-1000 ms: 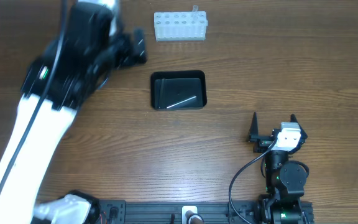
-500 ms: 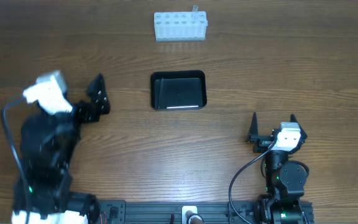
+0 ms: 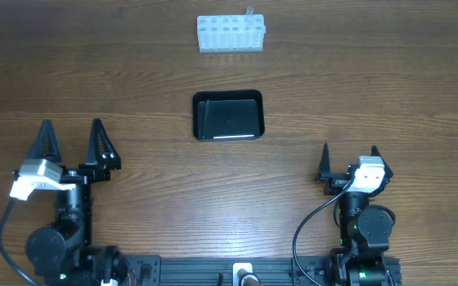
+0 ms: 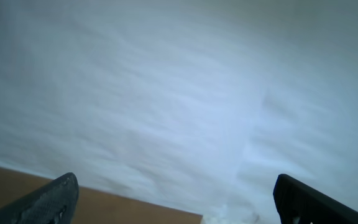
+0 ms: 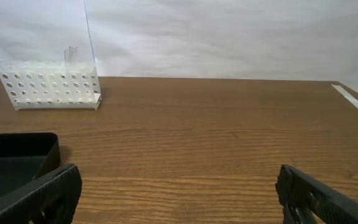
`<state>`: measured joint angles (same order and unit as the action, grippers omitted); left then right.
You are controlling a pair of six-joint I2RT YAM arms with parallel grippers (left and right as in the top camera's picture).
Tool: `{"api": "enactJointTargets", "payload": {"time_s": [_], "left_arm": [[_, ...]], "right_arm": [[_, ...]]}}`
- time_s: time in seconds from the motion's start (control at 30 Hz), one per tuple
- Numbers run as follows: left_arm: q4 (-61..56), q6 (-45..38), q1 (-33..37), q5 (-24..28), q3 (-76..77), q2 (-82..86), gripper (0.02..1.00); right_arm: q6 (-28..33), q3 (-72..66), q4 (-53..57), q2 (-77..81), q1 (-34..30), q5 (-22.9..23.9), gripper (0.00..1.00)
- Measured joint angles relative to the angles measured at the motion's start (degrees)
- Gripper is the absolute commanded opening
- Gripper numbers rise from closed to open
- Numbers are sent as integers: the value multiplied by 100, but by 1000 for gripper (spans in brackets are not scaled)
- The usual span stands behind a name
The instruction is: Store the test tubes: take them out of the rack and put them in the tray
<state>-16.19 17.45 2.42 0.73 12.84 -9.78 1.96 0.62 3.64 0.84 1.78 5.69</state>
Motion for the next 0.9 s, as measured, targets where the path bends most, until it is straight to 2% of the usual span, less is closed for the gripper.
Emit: {"api": "enactJointTargets", "payload": {"time_s": [0.43,0.9], "left_arm": [[57,-144,175,-11,-1102,850,998],[1692,-533,175,-138,-1222,905,998]], "right_arm": [[4,0,0,0,0,0,991],[0,0,0,0,0,0,991]]}}
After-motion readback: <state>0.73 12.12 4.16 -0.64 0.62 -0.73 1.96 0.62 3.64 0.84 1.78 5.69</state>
